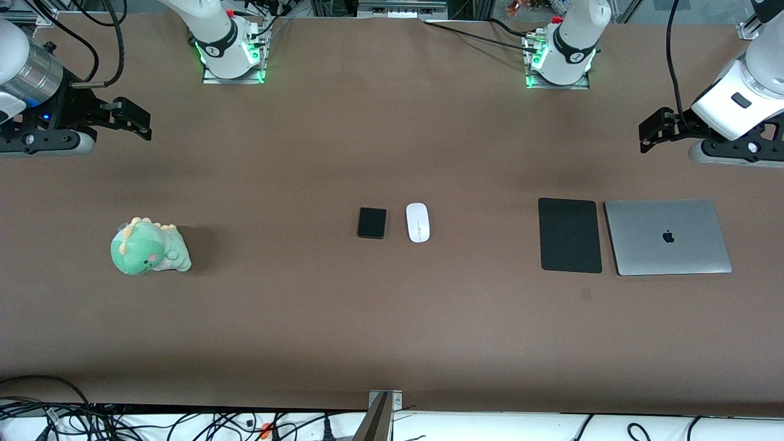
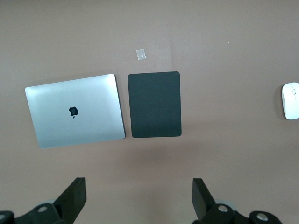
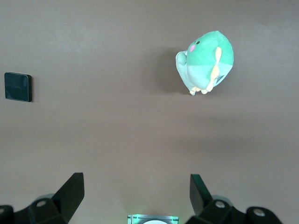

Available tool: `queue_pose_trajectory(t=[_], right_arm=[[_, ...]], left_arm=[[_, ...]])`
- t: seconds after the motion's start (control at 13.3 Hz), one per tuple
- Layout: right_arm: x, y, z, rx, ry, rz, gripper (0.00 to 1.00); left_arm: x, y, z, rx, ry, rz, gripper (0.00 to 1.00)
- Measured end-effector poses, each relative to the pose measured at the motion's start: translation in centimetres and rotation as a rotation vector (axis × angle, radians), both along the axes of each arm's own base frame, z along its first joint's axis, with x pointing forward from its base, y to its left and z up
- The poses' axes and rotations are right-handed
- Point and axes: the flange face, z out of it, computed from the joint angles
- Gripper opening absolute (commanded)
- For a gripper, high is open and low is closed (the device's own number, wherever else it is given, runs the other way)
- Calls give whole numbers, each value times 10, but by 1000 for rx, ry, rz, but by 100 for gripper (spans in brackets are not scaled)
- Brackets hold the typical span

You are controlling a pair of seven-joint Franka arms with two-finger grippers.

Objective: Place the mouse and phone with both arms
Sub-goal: 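Move the left gripper over to the white mouse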

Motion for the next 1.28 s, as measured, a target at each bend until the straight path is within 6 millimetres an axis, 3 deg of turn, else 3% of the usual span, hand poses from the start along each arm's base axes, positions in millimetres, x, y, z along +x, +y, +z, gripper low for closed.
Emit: queue_pose_trajectory(t=[0.3, 0.6, 0.9, 1.28], right_arm=[[0, 0, 0, 0, 0, 0, 100], [0, 0, 0, 0, 0, 0, 100], [0, -1, 0, 0, 0, -2, 100], [0, -1, 0, 0, 0, -3, 100]], left_arm=[[0, -8, -5, 0, 18, -14, 100], [-2, -47, -35, 1, 132, -84, 100], [12, -133, -112, -13, 221, -192, 100], [43, -233, -229, -129, 119, -176, 100]])
